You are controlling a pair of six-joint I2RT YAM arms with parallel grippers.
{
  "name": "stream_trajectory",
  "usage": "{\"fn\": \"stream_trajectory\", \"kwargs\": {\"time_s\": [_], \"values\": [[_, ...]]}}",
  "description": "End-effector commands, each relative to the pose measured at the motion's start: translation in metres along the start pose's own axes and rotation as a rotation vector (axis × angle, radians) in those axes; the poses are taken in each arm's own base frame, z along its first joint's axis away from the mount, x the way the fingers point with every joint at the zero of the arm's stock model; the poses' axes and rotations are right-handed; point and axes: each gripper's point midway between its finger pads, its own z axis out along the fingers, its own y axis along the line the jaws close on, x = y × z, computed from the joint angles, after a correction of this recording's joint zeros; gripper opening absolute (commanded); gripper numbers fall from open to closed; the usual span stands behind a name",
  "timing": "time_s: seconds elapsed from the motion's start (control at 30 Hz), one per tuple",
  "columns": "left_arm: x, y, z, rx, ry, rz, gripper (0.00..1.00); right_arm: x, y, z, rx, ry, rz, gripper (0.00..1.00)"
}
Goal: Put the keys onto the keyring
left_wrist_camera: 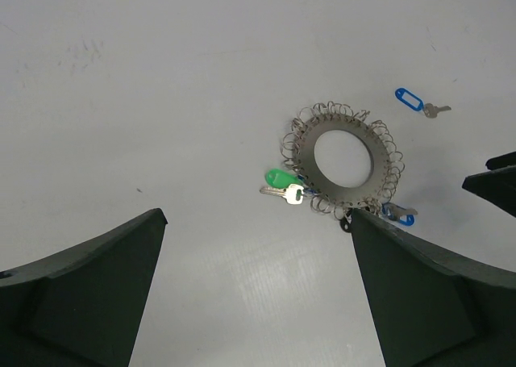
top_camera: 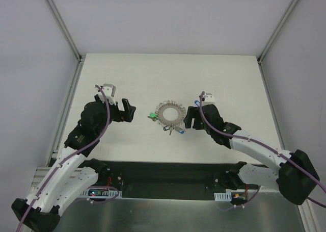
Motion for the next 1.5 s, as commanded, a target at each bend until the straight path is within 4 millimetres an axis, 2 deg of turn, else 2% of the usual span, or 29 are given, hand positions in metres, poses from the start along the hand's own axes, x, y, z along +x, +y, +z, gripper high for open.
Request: {"fn": "stream_trajectory", "kwargs": {"time_s": [0.0,0.2,0.47,0.67,0.83,0.87,1.03,1.1,1.47], "values": [[-0.004,-0.007,0.002,0.032,-0.016,0.009,0.99,-0.004,0.014,0.018,-0.045,-0.011,0.014,0.75],[-0.003,-0.006,0.001,0.020,-0.021,0.038,0.99,0.004,0.023,0.039,-0.062,0.045,-0.038,0.54],[0.000,-0.006,0.002,0.012,-0.017,0.074,0.99,0.020,0.027,0.071,-0.080,0.114,-0.084,0.39],[0.004,-0.005,0.004,0.009,-0.004,0.076,0.99,0.026,0.024,0.084,-0.106,0.141,-0.105,0.34],[0.005,-0.006,0.006,0.010,0.004,0.079,0.99,0.031,0.022,0.088,-0.138,0.156,-0.127,0.33],[0.006,-0.005,0.006,0.010,0.007,0.079,0.99,0.032,0.026,0.087,-0.166,0.166,-0.126,0.29],[0.007,-0.005,0.007,0.009,0.011,0.080,0.99,0.038,0.025,0.090,-0.205,0.178,-0.122,0.27],[0.007,-0.006,0.007,0.012,0.011,0.081,0.99,0.041,0.026,0.091,-0.223,0.190,-0.120,0.23],[0.006,-0.007,0.006,0.015,0.008,0.081,0.99,0.058,0.019,0.094,-0.241,0.236,-0.115,0.23]]}}
